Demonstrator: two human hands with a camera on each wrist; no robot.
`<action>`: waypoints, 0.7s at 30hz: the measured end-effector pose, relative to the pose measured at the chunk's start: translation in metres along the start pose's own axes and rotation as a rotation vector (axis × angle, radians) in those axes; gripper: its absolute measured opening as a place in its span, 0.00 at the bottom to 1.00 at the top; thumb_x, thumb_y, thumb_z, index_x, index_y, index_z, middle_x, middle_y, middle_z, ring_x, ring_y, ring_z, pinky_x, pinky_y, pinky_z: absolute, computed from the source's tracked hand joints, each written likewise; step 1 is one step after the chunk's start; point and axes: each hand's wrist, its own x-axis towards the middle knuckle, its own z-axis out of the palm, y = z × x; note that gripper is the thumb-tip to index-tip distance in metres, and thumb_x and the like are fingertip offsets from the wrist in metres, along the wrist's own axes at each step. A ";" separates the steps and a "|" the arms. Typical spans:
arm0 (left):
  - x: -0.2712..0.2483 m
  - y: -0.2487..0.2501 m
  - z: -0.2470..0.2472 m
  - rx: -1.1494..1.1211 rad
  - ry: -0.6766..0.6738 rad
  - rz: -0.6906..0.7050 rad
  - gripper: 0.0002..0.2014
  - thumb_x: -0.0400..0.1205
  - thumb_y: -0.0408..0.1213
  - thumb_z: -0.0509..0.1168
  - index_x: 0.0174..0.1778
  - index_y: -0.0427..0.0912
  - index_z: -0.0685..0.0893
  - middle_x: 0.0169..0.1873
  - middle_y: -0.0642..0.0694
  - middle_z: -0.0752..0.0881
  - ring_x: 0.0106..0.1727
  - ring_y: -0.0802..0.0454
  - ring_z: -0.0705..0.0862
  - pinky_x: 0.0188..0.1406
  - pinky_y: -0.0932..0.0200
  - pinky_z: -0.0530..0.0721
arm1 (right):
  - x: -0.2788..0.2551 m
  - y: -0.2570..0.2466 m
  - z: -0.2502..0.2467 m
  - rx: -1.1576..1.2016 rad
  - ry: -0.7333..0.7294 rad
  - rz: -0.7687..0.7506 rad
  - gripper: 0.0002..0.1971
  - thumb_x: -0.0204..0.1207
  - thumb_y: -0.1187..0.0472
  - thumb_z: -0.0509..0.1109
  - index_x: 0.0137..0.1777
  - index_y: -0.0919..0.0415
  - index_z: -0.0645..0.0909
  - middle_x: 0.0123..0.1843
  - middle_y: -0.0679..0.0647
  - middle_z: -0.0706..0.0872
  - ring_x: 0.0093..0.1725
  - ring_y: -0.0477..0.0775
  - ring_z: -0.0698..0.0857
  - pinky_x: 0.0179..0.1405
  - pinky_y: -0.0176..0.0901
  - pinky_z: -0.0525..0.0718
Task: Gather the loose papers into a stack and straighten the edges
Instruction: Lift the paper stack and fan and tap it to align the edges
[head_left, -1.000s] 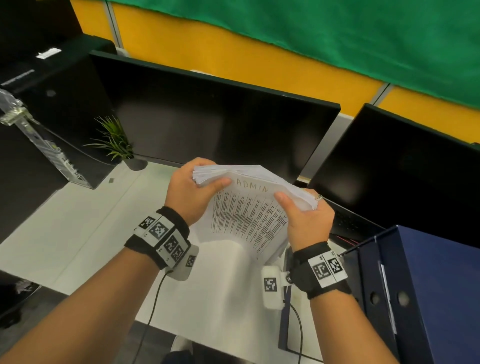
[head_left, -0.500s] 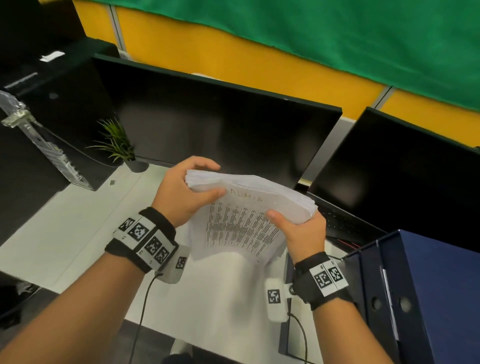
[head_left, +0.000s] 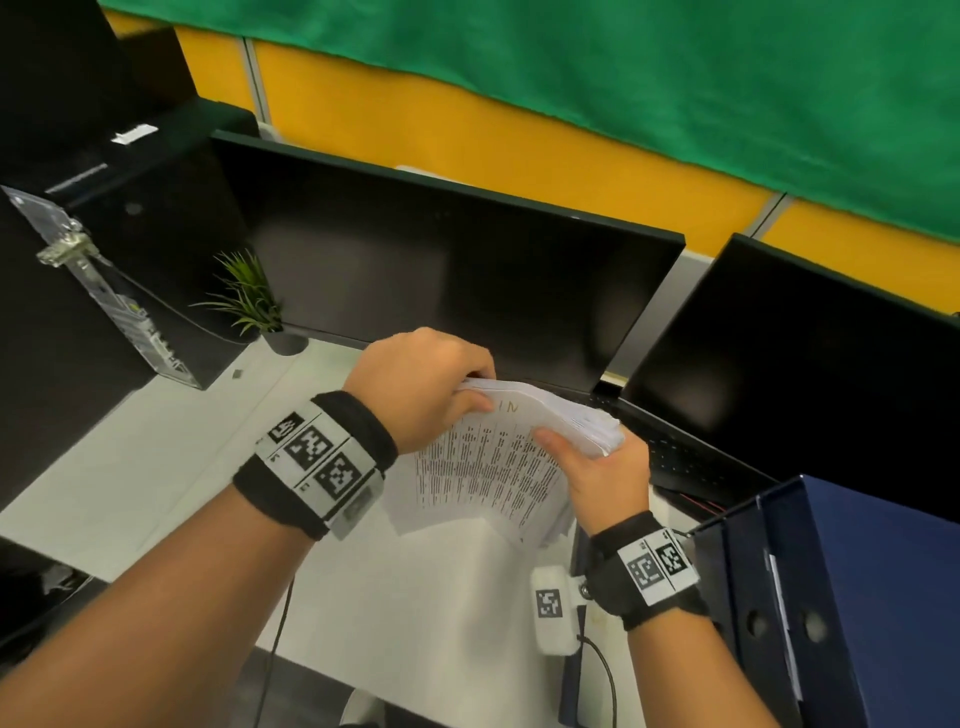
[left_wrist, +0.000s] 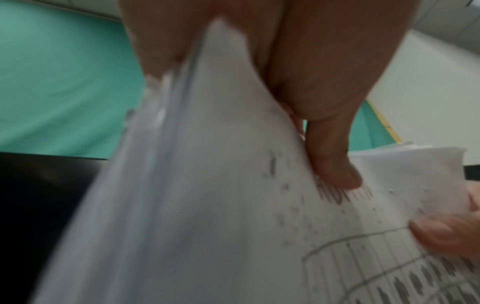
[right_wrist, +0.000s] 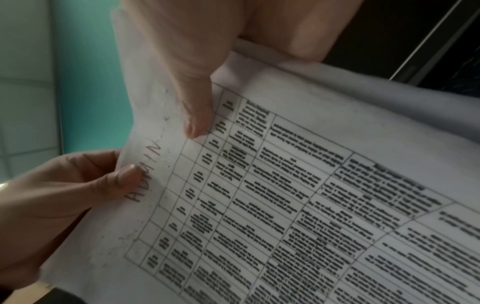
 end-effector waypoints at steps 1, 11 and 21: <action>0.000 0.000 -0.004 -0.025 -0.027 -0.005 0.07 0.81 0.55 0.67 0.48 0.59 0.86 0.39 0.59 0.87 0.42 0.58 0.85 0.36 0.59 0.77 | 0.001 -0.001 -0.001 0.003 -0.006 0.001 0.17 0.68 0.68 0.80 0.45 0.44 0.83 0.35 0.33 0.89 0.40 0.28 0.88 0.34 0.22 0.83; -0.009 -0.001 -0.002 0.001 0.033 -0.059 0.28 0.69 0.63 0.75 0.59 0.62 0.70 0.49 0.64 0.78 0.50 0.58 0.79 0.53 0.52 0.78 | 0.002 0.002 -0.003 0.040 0.007 -0.013 0.17 0.66 0.71 0.81 0.45 0.48 0.84 0.36 0.31 0.90 0.41 0.32 0.89 0.37 0.25 0.85; -0.019 -0.021 0.004 -0.354 0.103 -0.061 0.23 0.77 0.60 0.70 0.65 0.58 0.78 0.51 0.60 0.85 0.54 0.56 0.84 0.55 0.50 0.87 | 0.006 0.006 0.003 0.059 0.024 -0.024 0.18 0.65 0.68 0.82 0.48 0.46 0.85 0.40 0.34 0.91 0.45 0.36 0.90 0.38 0.30 0.87</action>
